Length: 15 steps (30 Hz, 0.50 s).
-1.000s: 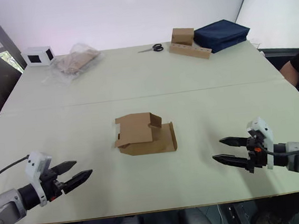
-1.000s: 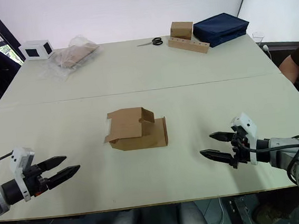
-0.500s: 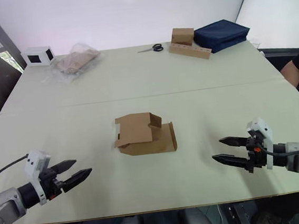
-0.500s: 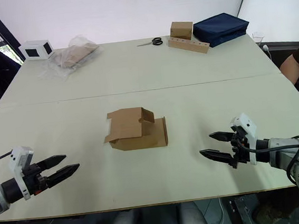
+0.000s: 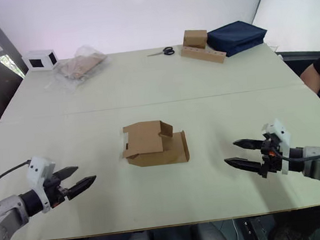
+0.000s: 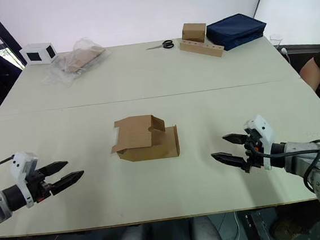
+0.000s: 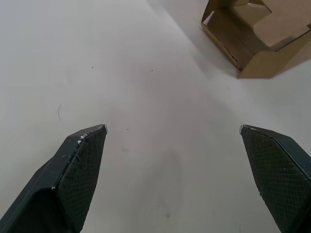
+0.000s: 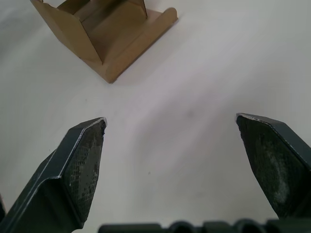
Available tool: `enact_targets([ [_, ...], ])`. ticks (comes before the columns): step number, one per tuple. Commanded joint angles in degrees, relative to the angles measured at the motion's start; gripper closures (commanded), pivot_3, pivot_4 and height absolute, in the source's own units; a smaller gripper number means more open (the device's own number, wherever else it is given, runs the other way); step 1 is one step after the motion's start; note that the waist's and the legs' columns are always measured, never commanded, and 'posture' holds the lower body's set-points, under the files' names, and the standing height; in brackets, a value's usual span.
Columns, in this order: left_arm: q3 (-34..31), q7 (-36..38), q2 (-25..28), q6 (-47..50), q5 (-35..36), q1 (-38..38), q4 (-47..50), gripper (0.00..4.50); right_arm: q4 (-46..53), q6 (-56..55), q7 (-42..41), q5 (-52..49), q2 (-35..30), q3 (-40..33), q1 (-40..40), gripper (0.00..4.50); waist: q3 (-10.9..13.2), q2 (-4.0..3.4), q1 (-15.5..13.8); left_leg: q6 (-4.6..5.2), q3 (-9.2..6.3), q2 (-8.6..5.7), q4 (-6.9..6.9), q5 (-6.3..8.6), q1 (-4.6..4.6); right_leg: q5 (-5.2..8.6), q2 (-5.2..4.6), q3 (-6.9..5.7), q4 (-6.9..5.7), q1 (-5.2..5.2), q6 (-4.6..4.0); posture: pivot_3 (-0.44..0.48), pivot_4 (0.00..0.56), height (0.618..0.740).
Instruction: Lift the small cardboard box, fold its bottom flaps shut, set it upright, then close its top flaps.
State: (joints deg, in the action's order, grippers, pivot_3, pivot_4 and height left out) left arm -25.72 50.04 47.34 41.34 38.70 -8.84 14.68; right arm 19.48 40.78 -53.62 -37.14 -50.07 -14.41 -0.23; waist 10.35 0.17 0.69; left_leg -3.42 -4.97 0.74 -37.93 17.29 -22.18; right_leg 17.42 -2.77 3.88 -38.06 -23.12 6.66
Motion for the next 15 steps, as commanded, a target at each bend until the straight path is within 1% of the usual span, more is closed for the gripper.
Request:
enact_targets([
  [1,-1.45,2.67,6.55,12.16,7.59,7.01,-3.67,0.0,7.1,-0.84,-0.33,-0.3,-2.1,-0.61,-1.11,0.04,0.0,0.0,0.07,0.0,-0.01,0.0,0.0,0.0,0.0,0.0,0.01,-0.01,-0.02,0.0,0.0,0.0,0.15,0.74],
  [2,-0.51,3.69,8.63,18.91,11.41,11.76,-6.76,0.0,9.55,-1.06,-0.04,0.01,-2.24,0.55,-1.55,0.04,0.0,0.0,0.1,0.0,-0.01,0.0,-0.01,0.0,0.0,0.0,0.02,-0.01,-0.02,0.0,0.0,0.0,0.15,0.74],
  [3,0.22,4.38,9.96,23.48,13.92,15.22,-9.03,0.0,11.18,-1.1,0.26,0.24,-2.24,1.41,-1.94,0.04,0.02,0.03,0.12,0.0,0.0,0.0,-0.02,0.0,0.01,0.0,0.01,0.0,-0.04,0.01,0.01,0.0,0.15,0.74],
  [5,2.86,6.04,10.53,30.45,17.46,23.19,-14.15,0.0,14.95,-1.54,1.15,1.53,-2.06,3.78,-2.03,0.04,0.01,0.01,0.33,0.01,-0.05,0.0,-0.02,0.0,-0.01,0.0,0.08,-0.04,-0.04,-0.02,0.01,0.0,0.15,0.74],
  [7,5.66,6.98,10.26,34.14,18.03,28.04,-17.47,0.0,17.09,-1.36,2.39,2.03,-1.4,5.18,-2.31,0.04,0.01,0.01,0.43,0.03,-0.04,-0.02,-0.02,0.01,-0.01,0.01,0.05,-0.03,-0.02,-0.01,0.02,0.0,0.15,0.74],
  [11,12.68,8.14,6.74,39.72,17.26,38.02,-25.5,0.0,21.09,-0.67,6.18,2.95,0.31,7.85,-2.78,0.04,0.01,0.01,0.57,0.05,-0.01,-0.02,-0.03,0.03,-0.02,0.01,0.05,0.0,-0.04,-0.06,0.02,0.0,0.15,0.74],
  [15,17.84,9.93,3.28,41.78,15.51,43.75,-32.31,0.0,22.83,0.1,9.09,3.39,1.47,9.31,-2.7,0.04,0.02,0.02,0.53,0.04,-0.03,-0.01,-0.08,0.02,-0.03,0.01,0.08,0.0,-0.09,-0.08,0.01,0.0,0.15,0.74],
])
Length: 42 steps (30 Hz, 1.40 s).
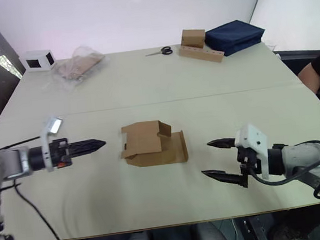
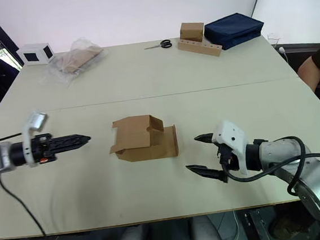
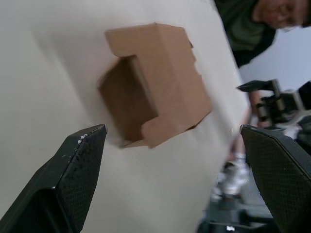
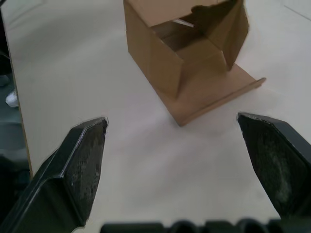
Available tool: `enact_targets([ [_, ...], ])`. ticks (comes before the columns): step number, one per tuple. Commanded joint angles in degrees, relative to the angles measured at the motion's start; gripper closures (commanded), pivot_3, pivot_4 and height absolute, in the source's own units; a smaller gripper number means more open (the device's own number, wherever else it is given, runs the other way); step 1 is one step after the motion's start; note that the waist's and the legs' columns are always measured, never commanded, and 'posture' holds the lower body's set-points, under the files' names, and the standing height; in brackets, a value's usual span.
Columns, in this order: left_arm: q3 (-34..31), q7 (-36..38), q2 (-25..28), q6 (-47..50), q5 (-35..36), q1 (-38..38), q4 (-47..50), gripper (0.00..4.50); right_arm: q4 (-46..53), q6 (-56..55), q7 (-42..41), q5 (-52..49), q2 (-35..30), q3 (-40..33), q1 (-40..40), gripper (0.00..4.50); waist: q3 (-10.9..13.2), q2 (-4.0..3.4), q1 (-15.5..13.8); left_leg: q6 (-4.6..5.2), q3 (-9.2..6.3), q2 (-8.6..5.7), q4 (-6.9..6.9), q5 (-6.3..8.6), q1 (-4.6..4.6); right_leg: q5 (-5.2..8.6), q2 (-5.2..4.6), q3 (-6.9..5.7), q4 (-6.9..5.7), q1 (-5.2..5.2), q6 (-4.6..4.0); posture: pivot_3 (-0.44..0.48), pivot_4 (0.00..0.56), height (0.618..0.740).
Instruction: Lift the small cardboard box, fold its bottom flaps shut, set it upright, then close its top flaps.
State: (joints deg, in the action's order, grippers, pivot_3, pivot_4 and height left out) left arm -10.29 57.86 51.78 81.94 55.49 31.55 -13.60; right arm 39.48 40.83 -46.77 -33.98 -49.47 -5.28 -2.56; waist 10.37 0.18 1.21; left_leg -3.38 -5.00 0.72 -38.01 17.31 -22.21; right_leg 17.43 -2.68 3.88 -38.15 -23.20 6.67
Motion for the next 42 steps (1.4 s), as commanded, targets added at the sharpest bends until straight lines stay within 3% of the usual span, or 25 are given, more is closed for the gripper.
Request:
enact_targets([
  [1,3.26,2.48,-2.12,1.16,-1.71,4.53,-5.79,0.0,3.1,0.25,2.92,0.32,1.13,0.38,-0.3,0.04,0.0,0.0,0.03,0.0,0.0,0.0,0.0,0.0,0.0,0.0,0.0,0.0,0.01,0.0,0.0,0.0,0.15,0.74],
  [9,9.93,7.67,-7.7,-0.38,-6.0,10.86,-14.26,0.0,5.41,2.83,7.35,-0.78,1.89,-0.44,-0.01,0.04,0.0,0.01,-0.1,-0.04,0.0,-0.01,-0.02,-0.02,-0.03,0.0,-0.01,0.0,0.0,-0.03,0.0,0.0,0.15,0.74],
  [22,12.29,12.59,-14.8,-4.13,-11.84,16.15,-22.79,0.0,4.36,0.11,8.22,1.17,2.45,-0.03,3.24,0.04,0.0,0.01,-0.09,-0.02,0.0,-0.02,-0.07,-0.02,-0.07,0.0,-0.01,0.0,0.0,-0.04,0.0,0.0,0.15,0.74],
  [25,12.25,13.29,-15.69,-4.74,-12.76,16.72,-23.8,0.57,4.0,-0.71,7.94,1.58,2.64,-0.12,3.99,0.0,0.0,0.01,-0.14,-0.02,0.0,-0.02,-0.07,-0.02,-0.08,0.0,-0.01,0.0,-0.01,-0.04,0.0,0.0,0.15,0.74],
  [27,12.29,13.73,-16.25,-5.17,-13.32,16.82,-24.03,1.52,3.78,-1.23,7.83,1.8,2.82,-0.13,4.44,0.0,0.0,0.01,-0.07,-0.03,0.0,-0.02,-0.08,-0.02,-0.08,0.0,-0.01,0.0,0.0,-0.04,0.0,0.0,0.15,0.74],
  [29,12.12,14.06,-16.74,-5.33,-13.71,16.93,-24.19,2.12,3.62,-1.67,7.8,2.03,2.97,-0.05,4.74,0.0,0.0,0.01,-0.07,-0.03,0.0,-0.02,-0.08,-0.02,-0.08,0.0,-0.01,0.0,0.0,-0.04,0.0,0.0,0.15,0.74],
  [42,10.85,13.81,-19.53,-7.25,-14.59,15.7,-22.35,2.12,2.33,-3.02,7.56,3.77,3.66,0.41,5.22,0.0,0.0,0.01,-0.14,-0.03,-0.01,-0.02,-0.09,-0.02,-0.08,0.0,-0.01,0.0,-0.01,-0.04,0.0,0.0,0.15,0.74],
])
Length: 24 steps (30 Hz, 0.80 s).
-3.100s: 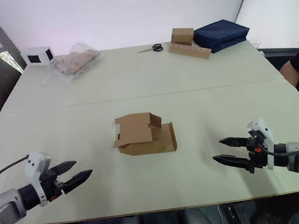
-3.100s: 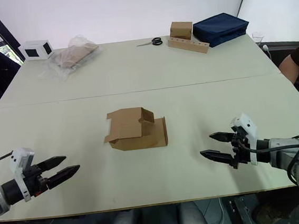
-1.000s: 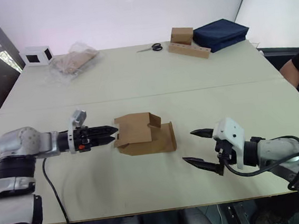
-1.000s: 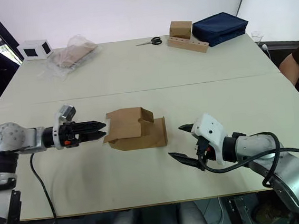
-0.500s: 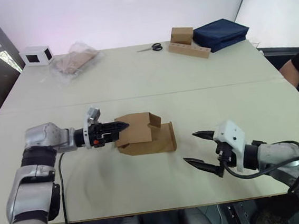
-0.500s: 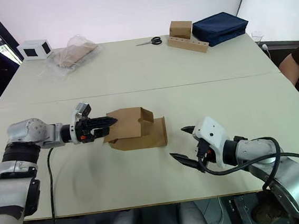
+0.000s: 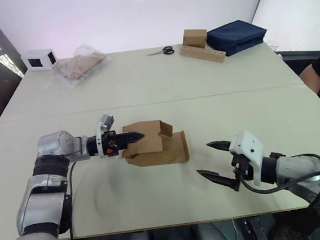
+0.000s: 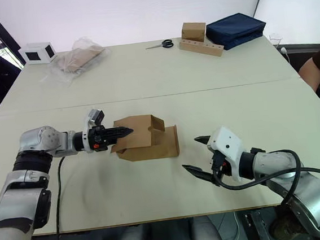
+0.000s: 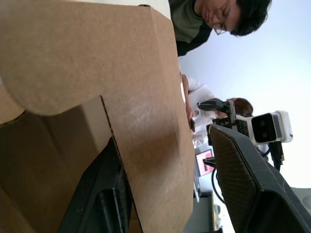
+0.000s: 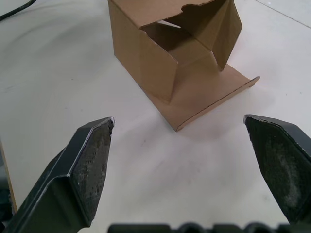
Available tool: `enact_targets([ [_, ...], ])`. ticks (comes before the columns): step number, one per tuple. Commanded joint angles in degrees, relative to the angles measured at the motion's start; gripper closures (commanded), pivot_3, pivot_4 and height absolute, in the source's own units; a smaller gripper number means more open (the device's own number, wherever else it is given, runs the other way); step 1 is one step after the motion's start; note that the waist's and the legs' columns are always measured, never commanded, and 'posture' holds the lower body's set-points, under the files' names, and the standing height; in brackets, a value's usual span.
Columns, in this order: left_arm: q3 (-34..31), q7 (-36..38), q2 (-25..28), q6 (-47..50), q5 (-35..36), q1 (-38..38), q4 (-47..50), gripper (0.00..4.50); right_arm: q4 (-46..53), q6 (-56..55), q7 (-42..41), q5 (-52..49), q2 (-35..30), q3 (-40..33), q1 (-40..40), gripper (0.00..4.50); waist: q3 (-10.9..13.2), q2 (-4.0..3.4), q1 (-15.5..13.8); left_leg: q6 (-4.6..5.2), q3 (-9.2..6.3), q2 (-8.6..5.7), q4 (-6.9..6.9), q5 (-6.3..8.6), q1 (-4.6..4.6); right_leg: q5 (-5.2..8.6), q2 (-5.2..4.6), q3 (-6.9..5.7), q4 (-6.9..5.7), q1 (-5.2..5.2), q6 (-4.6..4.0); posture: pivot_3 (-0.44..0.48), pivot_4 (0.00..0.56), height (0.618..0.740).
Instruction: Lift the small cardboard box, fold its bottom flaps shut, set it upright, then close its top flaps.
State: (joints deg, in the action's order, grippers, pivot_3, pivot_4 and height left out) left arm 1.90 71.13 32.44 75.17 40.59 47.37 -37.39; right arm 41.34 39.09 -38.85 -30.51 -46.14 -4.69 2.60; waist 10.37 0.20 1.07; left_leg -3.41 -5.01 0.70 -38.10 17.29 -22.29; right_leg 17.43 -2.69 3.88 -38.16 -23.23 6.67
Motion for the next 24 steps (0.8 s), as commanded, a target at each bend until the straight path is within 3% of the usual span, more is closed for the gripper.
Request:
enact_targets([
  [1,-1.44,0.52,-0.33,-0.43,0.29,-0.16,1.48,2.12,0.35,-1.34,-0.37,0.37,0.38,-0.14,0.03,0.0,0.0,0.0,0.0,0.0,0.0,0.0,0.0,0.0,0.0,0.0,0.0,0.0,0.0,0.0,0.0,0.0,0.15,0.74],
  [4,-1.82,0.44,-0.66,-0.29,0.38,-0.29,1.76,2.79,0.13,-1.49,-0.34,0.61,0.57,0.04,0.0,0.0,0.0,0.0,0.02,0.0,0.0,0.0,0.0,0.0,0.0,0.0,0.0,0.0,0.0,0.0,0.0,0.0,0.15,0.74],
  [8,-1.95,0.55,-0.84,0.01,0.61,-0.59,2.51,4.39,-0.08,-1.53,-0.16,0.81,0.83,0.3,-0.2,0.0,0.0,0.0,0.01,0.0,0.0,0.0,0.0,0.0,0.0,0.0,0.0,0.0,0.0,0.0,0.0,0.0,0.15,0.74],
  [17,-3.26,0.86,-0.2,-0.36,1.35,-2.25,7.09,4.47,-1.21,-0.81,1.48,-1.56,3.9,-2.07,-1.45,0.0,0.0,0.0,0.02,-0.03,0.0,0.0,0.0,-0.02,0.0,0.0,0.0,0.0,-0.01,0.0,0.0,0.0,0.15,0.74],
  [24,-9.82,0.62,-0.49,-11.4,2.98,-2.46,17.1,4.47,-7.18,3.98,10.84,-17.5,13.71,-14.75,-10.19,0.0,0.0,0.01,-0.1,-0.16,-0.01,0.01,-0.01,-0.09,0.0,0.0,-0.05,0.0,-0.03,0.0,0.0,0.0,0.15,0.74],
])
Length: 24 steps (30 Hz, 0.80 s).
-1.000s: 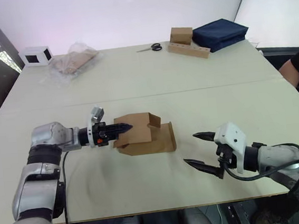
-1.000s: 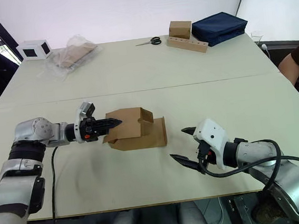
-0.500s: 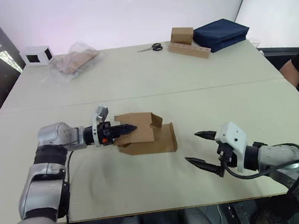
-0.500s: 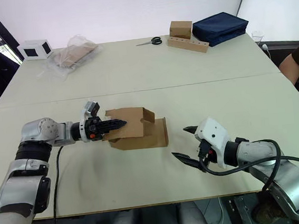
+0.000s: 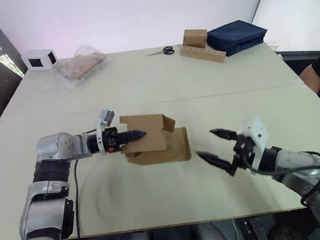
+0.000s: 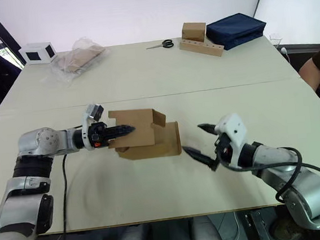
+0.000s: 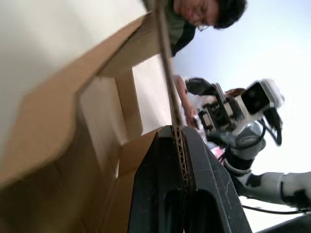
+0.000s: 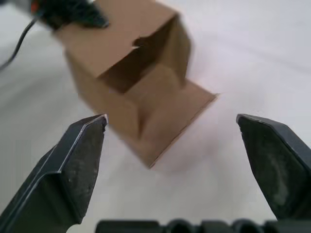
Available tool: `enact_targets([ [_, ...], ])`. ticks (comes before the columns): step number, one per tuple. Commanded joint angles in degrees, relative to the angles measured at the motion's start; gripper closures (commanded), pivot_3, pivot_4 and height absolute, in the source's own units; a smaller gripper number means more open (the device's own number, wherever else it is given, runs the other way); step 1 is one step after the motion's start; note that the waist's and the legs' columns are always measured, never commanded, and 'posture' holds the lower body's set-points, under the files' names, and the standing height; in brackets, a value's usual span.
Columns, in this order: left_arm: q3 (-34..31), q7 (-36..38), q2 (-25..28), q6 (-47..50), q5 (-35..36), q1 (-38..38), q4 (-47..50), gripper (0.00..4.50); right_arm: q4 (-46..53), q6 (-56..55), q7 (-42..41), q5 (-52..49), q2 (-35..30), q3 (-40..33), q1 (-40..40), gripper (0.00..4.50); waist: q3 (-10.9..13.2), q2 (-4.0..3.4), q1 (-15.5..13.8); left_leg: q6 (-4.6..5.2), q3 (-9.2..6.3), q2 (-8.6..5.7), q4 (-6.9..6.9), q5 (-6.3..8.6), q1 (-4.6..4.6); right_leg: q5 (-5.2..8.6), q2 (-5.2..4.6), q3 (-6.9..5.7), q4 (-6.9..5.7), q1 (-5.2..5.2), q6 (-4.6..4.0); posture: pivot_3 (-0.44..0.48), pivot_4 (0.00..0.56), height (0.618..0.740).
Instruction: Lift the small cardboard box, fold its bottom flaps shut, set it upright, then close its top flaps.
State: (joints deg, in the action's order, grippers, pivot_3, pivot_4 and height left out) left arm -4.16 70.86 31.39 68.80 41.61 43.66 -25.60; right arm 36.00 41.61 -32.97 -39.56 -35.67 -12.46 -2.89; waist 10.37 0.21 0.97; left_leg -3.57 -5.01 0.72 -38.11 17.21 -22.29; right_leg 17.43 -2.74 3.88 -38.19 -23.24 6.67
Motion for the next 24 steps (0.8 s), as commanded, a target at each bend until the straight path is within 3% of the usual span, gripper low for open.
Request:
enact_targets([
  [1,-3.96,1.49,0.91,-6.76,1.81,1.83,6.59,4.47,-3.09,2.03,6.94,-11.04,4.48,-8.7,-6.87,0.0,0.0,0.0,0.02,-0.02,0.01,0.0,0.0,-0.01,0.0,0.0,-0.01,0.0,0.0,0.0,0.0,0.0,0.15,0.74],
  [8,-1.0,5.51,3.02,-15.98,-1.4,8.04,9.01,4.47,-10.28,2.28,18.41,-20.79,12.49,-9.66,-23.29,0.0,0.01,-0.03,0.26,-0.05,0.03,0.0,0.02,-0.03,-0.01,-0.01,0.0,0.0,-0.02,-0.06,0.0,0.0,0.15,0.74],
  [13,0.02,7.49,2.98,-20.75,-3.08,12.11,7.83,4.5,-12.92,0.04,21.32,-18.87,18.05,-4.53,-31.3,1.46,0.0,-0.06,0.8,-0.1,0.04,0.0,0.09,-0.06,-0.05,0.0,0.03,0.01,-0.01,-0.13,0.0,0.0,0.15,0.74],
  [20,-0.81,8.64,3.41,-23.56,-3.52,14.69,5.46,4.5,-14.09,-2.19,21.31,-17.0,20.67,-0.99,-34.07,4.43,0.0,-0.07,1.71,-0.1,0.04,0.0,0.08,-0.06,-0.11,0.0,0.03,0.01,-0.03,-0.19,0.0,0.0,0.15,0.74],
  [24,-0.91,9.04,3.7,-23.62,-3.12,14.7,5.94,4.5,-15.03,-2.79,20.45,-16.04,20.78,0.0,-33.76,4.49,0.01,-0.07,1.82,-0.08,0.03,0.0,0.09,-0.05,-0.11,0.0,0.03,0.01,-0.03,-0.2,0.0,0.0,0.15,0.74],
])
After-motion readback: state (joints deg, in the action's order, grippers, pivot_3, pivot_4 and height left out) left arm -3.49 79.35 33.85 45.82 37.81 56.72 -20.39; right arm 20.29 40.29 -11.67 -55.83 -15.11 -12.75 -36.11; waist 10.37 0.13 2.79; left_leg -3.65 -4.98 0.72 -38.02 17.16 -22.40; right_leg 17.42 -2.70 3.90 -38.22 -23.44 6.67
